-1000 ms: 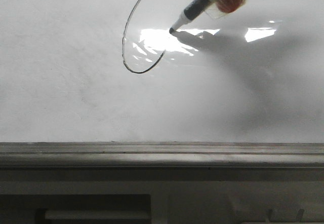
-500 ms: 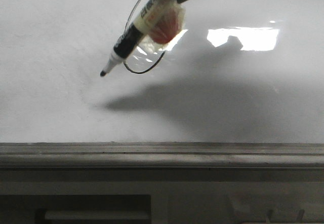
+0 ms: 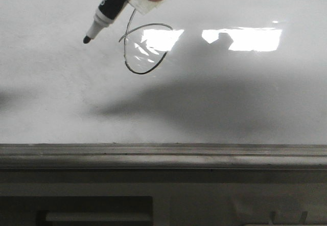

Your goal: Write number 6 on whiteboard

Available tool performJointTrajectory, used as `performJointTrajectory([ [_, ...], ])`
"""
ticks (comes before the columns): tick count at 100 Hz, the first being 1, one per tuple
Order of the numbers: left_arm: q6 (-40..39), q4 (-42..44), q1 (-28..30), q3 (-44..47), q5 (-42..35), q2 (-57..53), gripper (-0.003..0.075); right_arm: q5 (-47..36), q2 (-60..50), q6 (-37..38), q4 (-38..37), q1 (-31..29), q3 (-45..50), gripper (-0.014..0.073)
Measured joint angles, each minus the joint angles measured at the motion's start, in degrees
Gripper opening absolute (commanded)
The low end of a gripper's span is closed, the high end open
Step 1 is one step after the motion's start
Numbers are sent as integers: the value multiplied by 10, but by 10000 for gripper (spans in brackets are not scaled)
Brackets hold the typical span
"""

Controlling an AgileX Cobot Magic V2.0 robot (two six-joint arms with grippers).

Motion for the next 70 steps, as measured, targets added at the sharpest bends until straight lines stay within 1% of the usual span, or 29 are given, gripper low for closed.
performJointTrajectory([
  [9, 10, -13, -9, -14, 13, 35, 440, 6, 4, 0, 0, 2, -6, -45],
  [21, 19, -17, -55, -37, 5, 75, 439, 10, 7, 0, 0, 14, -6, -45],
  [38, 37, -8, -145, -54, -56, 122, 439, 14, 8, 0, 0, 23, -6, -45],
  [48, 39, 2, -183, -55, -96, 136, 439, 15, 8, 0, 0, 23, -6, -45],
  [62, 40, 10, -205, -55, -140, 140, 433, 17, 8, 0, 0, 23, -6, -45],
  [70, 40, 15, -205, -57, -150, 141, 386, 17, 8, 0, 0, 23, -6, -45],
])
